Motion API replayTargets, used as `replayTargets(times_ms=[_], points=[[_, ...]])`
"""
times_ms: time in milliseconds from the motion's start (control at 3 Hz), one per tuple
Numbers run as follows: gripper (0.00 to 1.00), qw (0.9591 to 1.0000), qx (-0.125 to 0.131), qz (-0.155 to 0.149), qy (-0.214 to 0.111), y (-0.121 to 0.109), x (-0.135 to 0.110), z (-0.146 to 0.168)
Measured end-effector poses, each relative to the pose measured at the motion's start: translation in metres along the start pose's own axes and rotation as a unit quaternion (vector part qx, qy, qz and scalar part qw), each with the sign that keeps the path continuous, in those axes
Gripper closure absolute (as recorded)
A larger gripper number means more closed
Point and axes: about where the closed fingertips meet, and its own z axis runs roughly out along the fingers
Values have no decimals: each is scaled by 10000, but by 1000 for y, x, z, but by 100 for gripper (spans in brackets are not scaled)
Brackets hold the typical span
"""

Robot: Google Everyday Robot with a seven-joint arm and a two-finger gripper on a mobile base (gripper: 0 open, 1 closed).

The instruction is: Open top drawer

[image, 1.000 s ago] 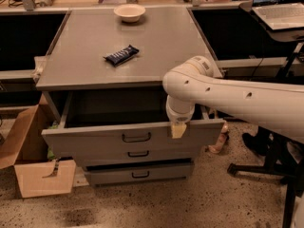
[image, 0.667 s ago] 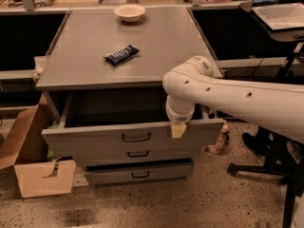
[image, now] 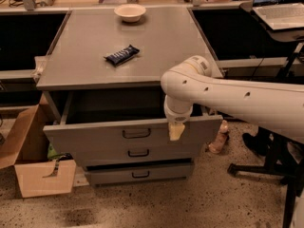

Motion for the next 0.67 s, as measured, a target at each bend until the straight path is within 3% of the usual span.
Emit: replayTargets(times_ms=[667], points=[[0, 10000, -9, -3, -4, 1, 0, 0]])
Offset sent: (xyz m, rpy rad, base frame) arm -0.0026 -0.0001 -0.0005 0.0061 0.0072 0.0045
